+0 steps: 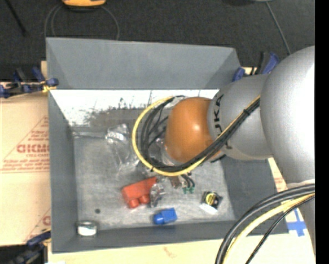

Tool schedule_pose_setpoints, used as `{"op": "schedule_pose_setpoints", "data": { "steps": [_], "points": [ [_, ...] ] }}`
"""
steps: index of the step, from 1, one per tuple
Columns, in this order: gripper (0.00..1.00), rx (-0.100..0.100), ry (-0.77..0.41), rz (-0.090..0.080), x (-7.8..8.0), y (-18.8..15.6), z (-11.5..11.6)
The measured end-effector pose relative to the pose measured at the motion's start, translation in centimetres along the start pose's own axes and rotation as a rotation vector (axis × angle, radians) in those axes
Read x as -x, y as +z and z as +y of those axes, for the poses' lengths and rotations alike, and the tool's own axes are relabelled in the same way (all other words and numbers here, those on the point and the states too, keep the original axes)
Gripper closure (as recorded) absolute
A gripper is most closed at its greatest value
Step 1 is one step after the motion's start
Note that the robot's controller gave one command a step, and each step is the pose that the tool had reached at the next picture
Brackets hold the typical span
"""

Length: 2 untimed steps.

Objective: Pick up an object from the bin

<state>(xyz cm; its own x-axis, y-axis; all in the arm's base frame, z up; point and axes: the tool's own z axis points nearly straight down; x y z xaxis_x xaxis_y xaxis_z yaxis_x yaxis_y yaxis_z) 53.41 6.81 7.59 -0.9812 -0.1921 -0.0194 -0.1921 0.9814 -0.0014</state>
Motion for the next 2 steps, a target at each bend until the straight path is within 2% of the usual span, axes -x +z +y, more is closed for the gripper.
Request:
{"op": "schedule_pose_setpoints", "data": {
  "steps": [1,2],
  "points": [
    [1.00,0.000,0.016,0.007,1.2,-11.4,0.1],
    [1.00,0.004,-0.611,0.009,4.0,-19.9,2.5]
  ]
}}
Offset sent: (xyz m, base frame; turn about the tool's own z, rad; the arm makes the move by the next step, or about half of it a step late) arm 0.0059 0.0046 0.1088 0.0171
